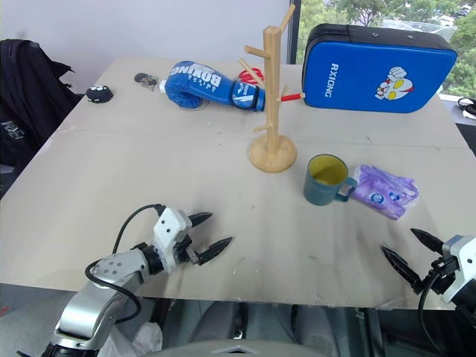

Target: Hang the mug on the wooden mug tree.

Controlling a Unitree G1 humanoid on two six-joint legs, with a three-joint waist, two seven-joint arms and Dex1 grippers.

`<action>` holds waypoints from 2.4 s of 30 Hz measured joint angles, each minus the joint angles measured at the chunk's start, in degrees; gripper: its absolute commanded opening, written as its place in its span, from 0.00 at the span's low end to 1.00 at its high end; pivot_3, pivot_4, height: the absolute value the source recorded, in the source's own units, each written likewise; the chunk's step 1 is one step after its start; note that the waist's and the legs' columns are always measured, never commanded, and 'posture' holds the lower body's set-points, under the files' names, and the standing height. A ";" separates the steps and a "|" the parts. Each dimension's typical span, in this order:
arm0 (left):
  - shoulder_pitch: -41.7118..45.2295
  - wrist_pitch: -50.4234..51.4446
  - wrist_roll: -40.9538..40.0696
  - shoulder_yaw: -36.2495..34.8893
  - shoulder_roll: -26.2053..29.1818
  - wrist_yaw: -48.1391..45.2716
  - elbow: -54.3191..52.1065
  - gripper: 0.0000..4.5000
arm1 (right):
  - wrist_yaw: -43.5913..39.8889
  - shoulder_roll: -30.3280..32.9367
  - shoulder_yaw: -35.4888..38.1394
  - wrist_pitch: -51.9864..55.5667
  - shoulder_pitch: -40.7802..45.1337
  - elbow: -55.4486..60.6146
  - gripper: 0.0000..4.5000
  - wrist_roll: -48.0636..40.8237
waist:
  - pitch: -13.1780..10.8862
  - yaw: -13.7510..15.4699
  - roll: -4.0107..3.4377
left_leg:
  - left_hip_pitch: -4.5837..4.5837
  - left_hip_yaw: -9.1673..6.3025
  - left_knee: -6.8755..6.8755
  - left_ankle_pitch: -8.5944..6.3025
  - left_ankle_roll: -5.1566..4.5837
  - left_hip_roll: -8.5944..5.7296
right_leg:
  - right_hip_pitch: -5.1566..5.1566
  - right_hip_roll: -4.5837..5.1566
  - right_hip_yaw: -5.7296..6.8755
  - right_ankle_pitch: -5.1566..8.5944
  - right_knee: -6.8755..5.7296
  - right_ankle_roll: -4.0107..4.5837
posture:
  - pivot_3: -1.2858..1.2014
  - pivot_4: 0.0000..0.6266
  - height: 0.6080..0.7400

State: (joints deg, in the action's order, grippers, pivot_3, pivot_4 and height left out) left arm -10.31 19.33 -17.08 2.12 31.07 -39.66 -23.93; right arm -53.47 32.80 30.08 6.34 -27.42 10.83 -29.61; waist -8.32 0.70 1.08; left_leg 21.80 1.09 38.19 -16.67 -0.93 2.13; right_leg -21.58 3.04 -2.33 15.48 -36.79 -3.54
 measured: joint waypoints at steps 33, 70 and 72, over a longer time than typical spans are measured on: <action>28.76 14.57 -12.68 6.08 1.14 -9.40 -7.45 1.00 | 5.03 11.92 -8.57 -1.43 21.45 -9.64 0.99 11.80 | 0.01 0.01 0.01 | 0.07 0.04 0.08 0.04 0.06 -0.02 | -0.01 -0.16 0.06 -0.02 -0.01 -0.03 | 0.52 0.24 0.98; 42.40 21.67 -17.34 5.23 -3.92 -1.81 -7.87 1.00 | 17.46 17.69 -17.74 -3.01 53.70 -49.43 0.97 26.02 | -0.11 -0.60 -0.11 | 0.18 0.13 0.14 0.18 0.30 -0.05 | -0.07 -0.09 -0.02 -0.05 -0.01 -0.06 | 0.52 0.24 0.98; 42.10 21.97 -17.33 5.12 -3.14 -1.72 -7.98 1.00 | 15.67 17.96 -16.11 -2.76 51.52 -45.01 0.99 23.80 | -0.11 -0.72 -0.12 | 0.19 0.08 0.13 0.18 0.30 -0.04 | -0.08 -0.09 -0.02 -0.05 -0.02 -0.06 | 0.52 0.24 0.98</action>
State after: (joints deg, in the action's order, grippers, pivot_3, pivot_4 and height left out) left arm 31.79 41.30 -34.42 7.24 27.92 -41.38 -31.90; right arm -37.80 50.75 13.96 3.58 24.10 -34.18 -5.81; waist -8.43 -0.01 0.95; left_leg 21.99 1.17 38.32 -16.49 -0.63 2.09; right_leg -21.66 2.95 -2.35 15.43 -36.80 -3.60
